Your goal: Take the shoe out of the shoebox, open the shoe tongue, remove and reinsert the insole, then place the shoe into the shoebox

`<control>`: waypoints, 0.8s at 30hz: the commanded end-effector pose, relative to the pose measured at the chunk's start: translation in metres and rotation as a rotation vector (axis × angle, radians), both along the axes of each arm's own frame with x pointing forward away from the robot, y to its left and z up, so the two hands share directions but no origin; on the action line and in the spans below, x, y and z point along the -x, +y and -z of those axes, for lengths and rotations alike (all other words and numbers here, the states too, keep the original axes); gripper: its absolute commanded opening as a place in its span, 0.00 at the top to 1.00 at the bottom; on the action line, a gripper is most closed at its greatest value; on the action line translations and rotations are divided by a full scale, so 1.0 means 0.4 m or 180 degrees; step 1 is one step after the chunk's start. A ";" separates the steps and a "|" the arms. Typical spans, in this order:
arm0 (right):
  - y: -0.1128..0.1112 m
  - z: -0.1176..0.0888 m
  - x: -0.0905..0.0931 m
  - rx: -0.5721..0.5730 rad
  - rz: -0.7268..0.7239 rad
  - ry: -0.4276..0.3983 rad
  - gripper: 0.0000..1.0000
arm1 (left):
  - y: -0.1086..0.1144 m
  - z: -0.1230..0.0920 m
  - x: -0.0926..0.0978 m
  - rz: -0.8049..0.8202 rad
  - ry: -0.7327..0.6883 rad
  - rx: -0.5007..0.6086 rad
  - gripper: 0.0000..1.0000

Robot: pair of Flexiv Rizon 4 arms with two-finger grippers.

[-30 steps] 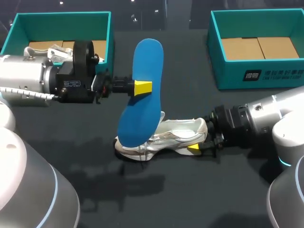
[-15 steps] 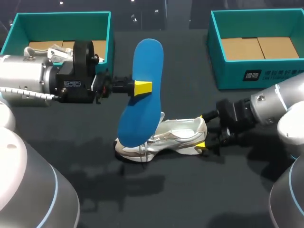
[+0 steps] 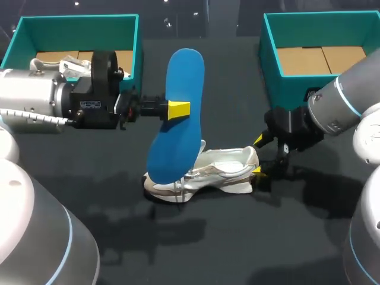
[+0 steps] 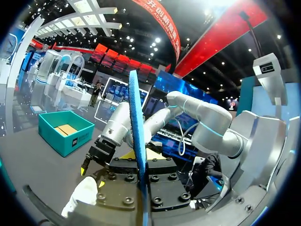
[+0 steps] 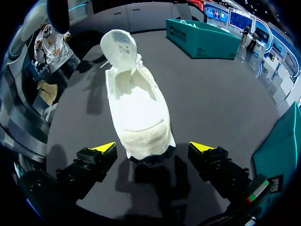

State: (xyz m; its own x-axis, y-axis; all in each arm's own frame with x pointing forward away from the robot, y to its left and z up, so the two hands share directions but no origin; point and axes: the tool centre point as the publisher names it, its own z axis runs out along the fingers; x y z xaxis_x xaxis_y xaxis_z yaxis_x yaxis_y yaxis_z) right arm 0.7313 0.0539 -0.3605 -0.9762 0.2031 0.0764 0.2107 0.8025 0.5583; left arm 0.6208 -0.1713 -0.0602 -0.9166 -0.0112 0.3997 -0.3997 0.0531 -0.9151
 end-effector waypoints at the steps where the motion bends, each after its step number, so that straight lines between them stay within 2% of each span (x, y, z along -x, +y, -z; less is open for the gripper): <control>1: 0.011 -0.008 0.015 0.1334 0.0157 0.0206 0.00 | 0.002 0.002 0.004 -0.0009 -0.0003 0.0007 1.00; 13: 0.008 -0.010 0.013 0.1347 0.0174 0.0191 0.00 | 0.002 0.002 0.004 -0.0009 -0.0003 0.0007 1.00; 18: 0.007 -0.017 0.003 0.1581 0.0240 0.0164 0.00 | 0.002 0.002 0.004 -0.0009 -0.0003 0.0007 1.00; 24: 0.022 -0.018 0.013 0.1816 0.0188 0.0153 0.00 | 0.002 0.002 0.004 -0.0009 -0.0003 0.0007 1.00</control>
